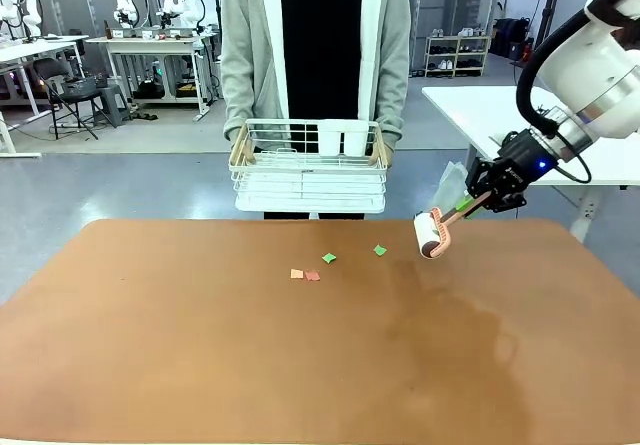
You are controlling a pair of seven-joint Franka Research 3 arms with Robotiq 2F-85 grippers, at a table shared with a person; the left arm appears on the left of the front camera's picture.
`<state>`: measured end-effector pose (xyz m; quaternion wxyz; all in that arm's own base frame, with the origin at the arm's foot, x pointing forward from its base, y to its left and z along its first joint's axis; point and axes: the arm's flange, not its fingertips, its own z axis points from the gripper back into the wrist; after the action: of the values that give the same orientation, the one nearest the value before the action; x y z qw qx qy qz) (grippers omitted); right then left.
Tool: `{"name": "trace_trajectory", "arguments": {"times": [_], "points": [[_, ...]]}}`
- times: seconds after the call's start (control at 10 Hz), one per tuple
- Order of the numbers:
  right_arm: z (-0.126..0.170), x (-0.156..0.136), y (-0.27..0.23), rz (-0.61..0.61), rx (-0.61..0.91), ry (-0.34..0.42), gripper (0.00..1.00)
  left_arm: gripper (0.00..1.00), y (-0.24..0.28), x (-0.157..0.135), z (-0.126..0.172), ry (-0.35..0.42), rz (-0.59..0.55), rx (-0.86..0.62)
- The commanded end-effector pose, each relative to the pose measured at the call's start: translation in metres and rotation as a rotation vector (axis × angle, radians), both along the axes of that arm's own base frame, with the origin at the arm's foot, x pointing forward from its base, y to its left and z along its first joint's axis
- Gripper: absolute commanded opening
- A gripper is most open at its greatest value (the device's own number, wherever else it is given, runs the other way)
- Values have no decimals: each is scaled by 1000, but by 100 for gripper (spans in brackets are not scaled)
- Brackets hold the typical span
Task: Clean the table.
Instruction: Clean the table with the Lint Roller when the human lifts the Dish drying rack.
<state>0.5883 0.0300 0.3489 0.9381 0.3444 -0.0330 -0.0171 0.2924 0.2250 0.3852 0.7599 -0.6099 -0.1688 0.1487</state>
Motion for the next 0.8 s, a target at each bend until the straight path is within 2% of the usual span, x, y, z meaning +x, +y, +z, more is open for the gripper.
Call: {"name": "trace_trajectory", "arguments": {"times": [0.0, 0.4, 0.7], "points": [[-8, 6, 2, -17, -16, 31, 21, 100, 3, -1, -1, -32, -4, -11], [-56, -2, 1, -30, 41, 85, 21, 100, 3, -1, -1, -32, -4, -11], [-61, -5, -4, -49, 42, 143, 21, 100, 3, -1, -1, -32, -4, -11]]}}
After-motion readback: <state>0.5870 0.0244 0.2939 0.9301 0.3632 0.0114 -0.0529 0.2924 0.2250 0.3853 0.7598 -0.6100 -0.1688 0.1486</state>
